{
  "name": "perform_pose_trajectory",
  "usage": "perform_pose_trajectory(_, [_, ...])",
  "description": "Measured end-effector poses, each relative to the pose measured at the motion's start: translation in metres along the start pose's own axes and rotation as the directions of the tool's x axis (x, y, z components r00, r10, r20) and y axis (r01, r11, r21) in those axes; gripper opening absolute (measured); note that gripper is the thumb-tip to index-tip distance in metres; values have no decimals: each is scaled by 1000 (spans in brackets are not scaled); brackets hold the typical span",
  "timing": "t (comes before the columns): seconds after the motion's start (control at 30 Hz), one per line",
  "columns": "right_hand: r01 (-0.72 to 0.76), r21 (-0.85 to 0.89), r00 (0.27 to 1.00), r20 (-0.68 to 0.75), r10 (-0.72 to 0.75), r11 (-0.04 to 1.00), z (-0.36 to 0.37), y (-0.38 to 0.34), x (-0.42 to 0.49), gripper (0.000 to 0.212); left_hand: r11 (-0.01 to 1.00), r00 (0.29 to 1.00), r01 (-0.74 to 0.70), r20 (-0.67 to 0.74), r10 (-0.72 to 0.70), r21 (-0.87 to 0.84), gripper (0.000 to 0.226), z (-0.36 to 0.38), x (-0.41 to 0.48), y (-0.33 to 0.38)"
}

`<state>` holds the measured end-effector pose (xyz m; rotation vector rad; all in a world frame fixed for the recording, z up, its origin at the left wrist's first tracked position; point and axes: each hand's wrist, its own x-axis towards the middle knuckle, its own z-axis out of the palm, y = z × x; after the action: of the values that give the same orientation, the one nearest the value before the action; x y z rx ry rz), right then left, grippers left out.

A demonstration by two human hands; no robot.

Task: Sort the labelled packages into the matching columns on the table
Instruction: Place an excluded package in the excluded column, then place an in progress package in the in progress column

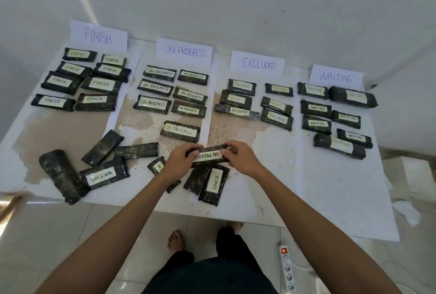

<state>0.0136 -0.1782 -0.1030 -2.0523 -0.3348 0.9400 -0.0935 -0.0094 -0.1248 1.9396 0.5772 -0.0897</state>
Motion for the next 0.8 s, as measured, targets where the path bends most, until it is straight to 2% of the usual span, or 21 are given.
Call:
perform_pose_trajectory(0.07, [8, -36, 1000, -18, -8, 999, -1, -1, -4, 22, 1000, 1000, 8, 14, -8, -18, 25, 1, -3, 3])
perform_pose_trajectory(0.13, [34, -91, 999, -17, -36, 995, -1, -1, -7, 43, 999, 1000, 27, 16, -27, -47, 25, 1, -7, 4])
perform_pose_trajectory(0.2, [44, -53, 999, -15, -45, 998, 0, -3, -10, 56, 991, 997, 81, 25, -78, -104, 24, 1, -10, 5])
perform_pose_trajectory(0.33, [15, 157, 990, -140, 7, 988, 1, -12, -12, 61, 943, 976, 203, 132, -174, -263, 30, 2, -22, 10])
perform_pose_trajectory(0.43, [23, 181, 986, -166, 7, 983, 5, -22, -14, 56, 897, 958, 267, 195, -209, -353, 32, 7, -35, 14])
perform_pose_trajectory(0.53, [67, 1, 986, -152, -66, 998, 18, -35, -22, 51, 808, 948, 318, 158, -276, -496, 26, 11, -45, 16])
perform_pose_trajectory(0.6, [132, -196, 988, -52, -145, 972, 28, -41, -28, 57, 725, 936, 332, 117, -332, -604, 25, 10, -50, 14])
perform_pose_trajectory(0.67, [203, -390, 979, 65, -193, 898, 42, -47, -34, 63, 673, 926, 334, 94, -367, -660, 29, 5, -54, 9])
perform_pose_trajectory(0.8, [235, -611, 971, 108, -215, 756, 69, -57, -37, 66, 637, 917, 334, 83, -391, -695, 27, -9, -63, -3])
